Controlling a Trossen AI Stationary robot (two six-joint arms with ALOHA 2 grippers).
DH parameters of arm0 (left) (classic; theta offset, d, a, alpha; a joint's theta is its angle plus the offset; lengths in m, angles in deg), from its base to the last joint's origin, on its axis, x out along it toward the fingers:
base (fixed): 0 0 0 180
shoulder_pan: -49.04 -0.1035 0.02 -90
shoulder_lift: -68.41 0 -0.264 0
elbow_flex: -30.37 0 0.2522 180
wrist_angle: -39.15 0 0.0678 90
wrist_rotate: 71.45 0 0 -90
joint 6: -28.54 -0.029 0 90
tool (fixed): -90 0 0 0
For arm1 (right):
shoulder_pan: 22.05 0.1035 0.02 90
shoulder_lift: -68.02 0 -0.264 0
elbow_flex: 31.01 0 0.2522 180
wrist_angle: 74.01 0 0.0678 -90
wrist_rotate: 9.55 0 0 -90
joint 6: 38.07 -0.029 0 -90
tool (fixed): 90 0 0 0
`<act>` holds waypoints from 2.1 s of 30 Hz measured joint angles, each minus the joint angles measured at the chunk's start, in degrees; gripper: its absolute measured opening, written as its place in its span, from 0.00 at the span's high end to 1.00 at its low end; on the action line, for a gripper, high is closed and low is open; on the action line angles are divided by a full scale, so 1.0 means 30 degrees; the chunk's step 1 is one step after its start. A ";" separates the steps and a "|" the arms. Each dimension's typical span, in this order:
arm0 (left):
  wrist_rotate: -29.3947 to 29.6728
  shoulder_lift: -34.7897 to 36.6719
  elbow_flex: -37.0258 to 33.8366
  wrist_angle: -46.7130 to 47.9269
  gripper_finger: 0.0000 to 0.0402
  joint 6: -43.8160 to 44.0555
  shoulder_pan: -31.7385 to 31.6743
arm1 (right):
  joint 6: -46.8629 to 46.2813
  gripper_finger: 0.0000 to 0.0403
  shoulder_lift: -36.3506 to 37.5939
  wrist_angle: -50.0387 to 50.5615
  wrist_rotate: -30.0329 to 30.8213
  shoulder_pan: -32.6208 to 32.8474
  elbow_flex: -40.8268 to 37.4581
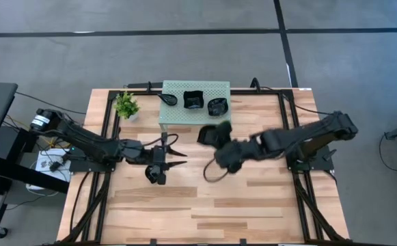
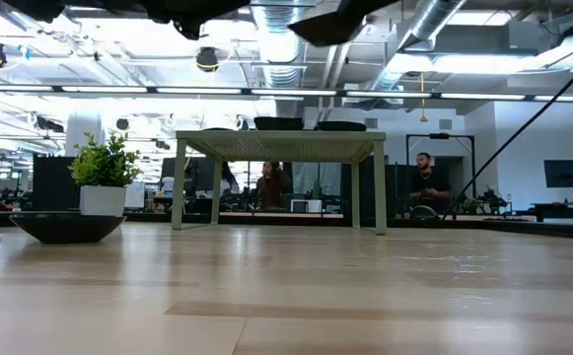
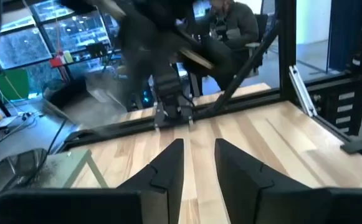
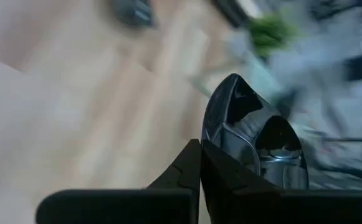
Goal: Pick & Place Mini shaped plates
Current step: Stack the leaf shaped plate on top of the other leaf shaped plate on the shelf
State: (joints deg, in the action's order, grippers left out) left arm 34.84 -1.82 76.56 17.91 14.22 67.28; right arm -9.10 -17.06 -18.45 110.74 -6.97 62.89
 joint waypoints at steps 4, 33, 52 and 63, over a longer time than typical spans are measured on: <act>0.0003 0.0033 -0.0497 0.0057 0.77 0.0000 -0.0007 | 0.2877 1.00 0.1039 0.0574 0.0426 -0.2294 0.0373; -0.0005 0.0040 -0.0548 -0.0081 0.77 0.0430 -0.0007 | 0.5800 0.88 -0.0973 0.2074 -0.6506 -0.9432 0.0336; -0.2247 0.0040 -0.0548 -0.0074 0.77 0.2460 0.0103 | -0.0428 0.81 -0.0999 0.2017 -0.6619 -0.4482 0.0322; -0.2911 -0.2975 0.1410 0.3229 0.77 0.7964 0.0407 | -0.2580 0.81 0.1207 0.2518 -0.4558 0.2393 0.0307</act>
State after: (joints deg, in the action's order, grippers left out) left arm 26.11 -10.74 80.79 27.59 38.11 68.50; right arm -16.84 -13.44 -10.89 97.07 0.21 63.81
